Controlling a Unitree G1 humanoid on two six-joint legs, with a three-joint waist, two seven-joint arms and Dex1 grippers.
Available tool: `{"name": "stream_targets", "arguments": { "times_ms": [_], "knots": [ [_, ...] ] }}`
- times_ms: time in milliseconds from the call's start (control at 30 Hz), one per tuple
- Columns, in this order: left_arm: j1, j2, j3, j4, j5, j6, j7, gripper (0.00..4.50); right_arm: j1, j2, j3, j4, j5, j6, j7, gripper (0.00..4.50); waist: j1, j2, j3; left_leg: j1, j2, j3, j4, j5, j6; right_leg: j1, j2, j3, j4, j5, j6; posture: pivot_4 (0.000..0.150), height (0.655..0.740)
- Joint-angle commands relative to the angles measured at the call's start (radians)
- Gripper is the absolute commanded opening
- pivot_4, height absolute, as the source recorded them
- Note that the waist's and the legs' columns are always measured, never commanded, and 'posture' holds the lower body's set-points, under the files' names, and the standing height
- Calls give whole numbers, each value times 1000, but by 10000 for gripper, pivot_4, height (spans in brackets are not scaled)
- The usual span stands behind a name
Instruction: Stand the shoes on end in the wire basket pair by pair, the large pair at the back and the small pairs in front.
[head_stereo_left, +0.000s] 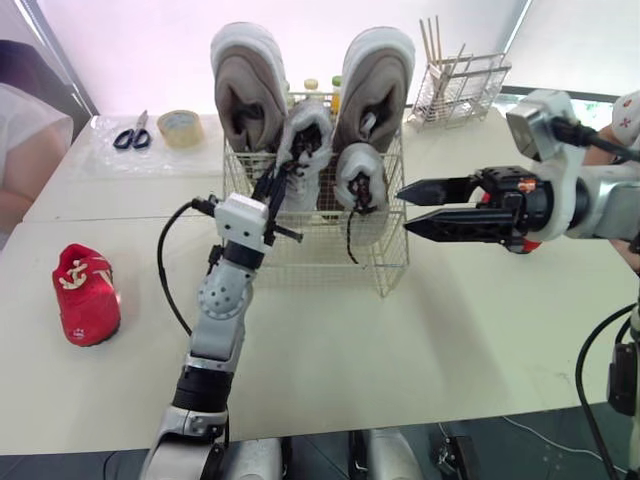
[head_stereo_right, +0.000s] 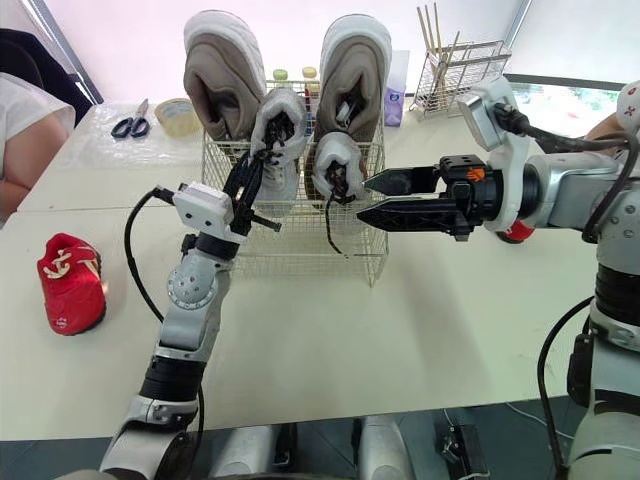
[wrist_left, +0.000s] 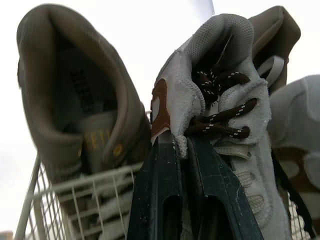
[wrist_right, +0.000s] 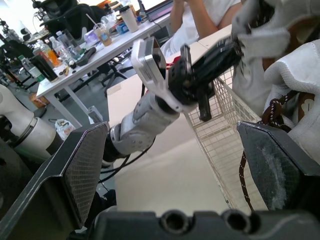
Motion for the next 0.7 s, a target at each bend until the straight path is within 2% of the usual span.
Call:
{"name": "stream_targets", "arguments": {
  "times_ms": [33, 133, 200, 233, 400, 433, 700],
  "knots": [
    [28, -40, 12, -56, -79, 92, 20, 226, -7, 11, -33, -11, 11, -24, -8, 45000, 0, 1, -1, 0, 0, 0, 0, 0, 0, 1, 0, 0, 0, 0, 0, 1500, 7400],
    [47, -41, 6, -92, -130, 135, -15, 226, -2, 22, -35, -11, 8, -30, -13, 45000, -1, 2, -1, 0, 0, 0, 1, 0, 0, 1, 0, 0, 0, 0, 0, 1500, 7400],
    [59, -39, 10, -128, -197, 179, -47, 6987, 3, 33, -37, -10, 5, -38, -19, 45000, -2, 3, -1, 0, 0, -1, 1, -1, 1, 1, 0, -1, 0, 0, 0, 1500, 7400],
    [63, -35, 13, -144, -210, 197, -50, 9005, 6, 37, -37, -10, 5, -43, -21, 45000, -3, 3, -2, 0, 0, -1, 1, -1, 1, 1, 0, -1, 0, 0, 0, 1500, 7400],
    [124, -9, 20, -296, -261, 315, -42, 34365, 24, 48, -38, -15, 3, -64, -31, 45000, -4, 3, -2, 0, 0, 0, 1, -2, 3, 1, 0, -1, -1, 0, 0, 1500, 7400],
    [147, 10, 10, -339, -265, 350, -52, 38307, 26, 50, -39, -13, 4, -68, -32, 45000, -3, 3, -2, 0, 0, 0, 1, -2, 3, 1, 0, -1, -1, 0, 0, 1500, 7400],
    [223, 54, 30, -543, -375, 553, -34, 38307, 45, 78, -35, -5, -1, -100, -41, 45000, -1, 3, -2, 0, 0, -1, 2, -2, 3, 3, 0, -1, -2, 0, 0, 1500, 7400]
  ]
}}
